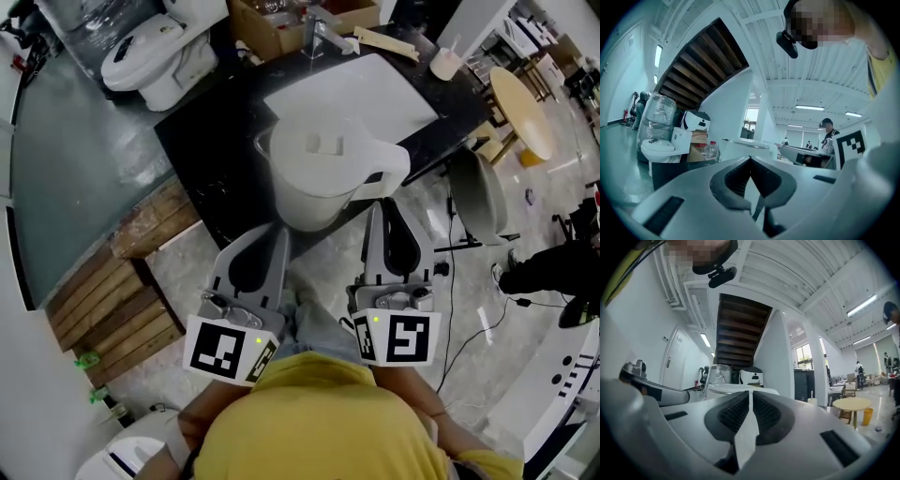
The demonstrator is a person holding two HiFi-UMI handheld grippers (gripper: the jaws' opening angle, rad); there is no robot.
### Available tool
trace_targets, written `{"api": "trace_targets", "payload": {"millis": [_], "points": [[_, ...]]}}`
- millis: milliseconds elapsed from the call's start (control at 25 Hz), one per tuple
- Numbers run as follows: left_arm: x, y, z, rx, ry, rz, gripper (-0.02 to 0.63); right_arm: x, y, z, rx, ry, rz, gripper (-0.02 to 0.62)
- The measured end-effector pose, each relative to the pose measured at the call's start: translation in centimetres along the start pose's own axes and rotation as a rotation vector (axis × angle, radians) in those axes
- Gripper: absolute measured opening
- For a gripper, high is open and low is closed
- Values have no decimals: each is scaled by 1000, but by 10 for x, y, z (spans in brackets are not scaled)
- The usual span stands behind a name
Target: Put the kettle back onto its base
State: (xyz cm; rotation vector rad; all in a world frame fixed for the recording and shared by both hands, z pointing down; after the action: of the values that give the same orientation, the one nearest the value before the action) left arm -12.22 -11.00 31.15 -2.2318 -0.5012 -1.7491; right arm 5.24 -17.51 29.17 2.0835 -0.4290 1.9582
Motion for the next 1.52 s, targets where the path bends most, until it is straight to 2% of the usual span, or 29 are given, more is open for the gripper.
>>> {"api": "trace_targets", "payload": {"millis": [120, 360, 560, 1120, 1520], "points": [[-6, -4, 15, -17, -2, 4, 9, -9, -9, -1, -55, 17, -9, 29], [-14, -7, 43, -35, 26, 17, 9, -20, -32, -5, -160, -16, -14, 18], [-17, -8, 65, -45, 50, 26, 9, -24, -50, 0, -216, 3, -21, 17], [-7, -29, 105, -53, 37, 33, 9, -27, -91, 8, -266, 14, -20, 15], [-15, -39, 107, -23, 23, 39, 9, -35, -101, 0, -255, 30, -19, 15]]}}
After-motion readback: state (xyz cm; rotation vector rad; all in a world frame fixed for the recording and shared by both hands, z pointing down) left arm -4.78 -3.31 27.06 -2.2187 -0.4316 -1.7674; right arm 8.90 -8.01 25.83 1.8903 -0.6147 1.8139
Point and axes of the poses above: the fingertips, and each gripper's own axes: y forward along the fingers, z to its right, x out of its underside, the point moved 8 cm from there along -y, backward along the fingers, and after that the axes turned 10 degrees about x, right-handed, at the moved point
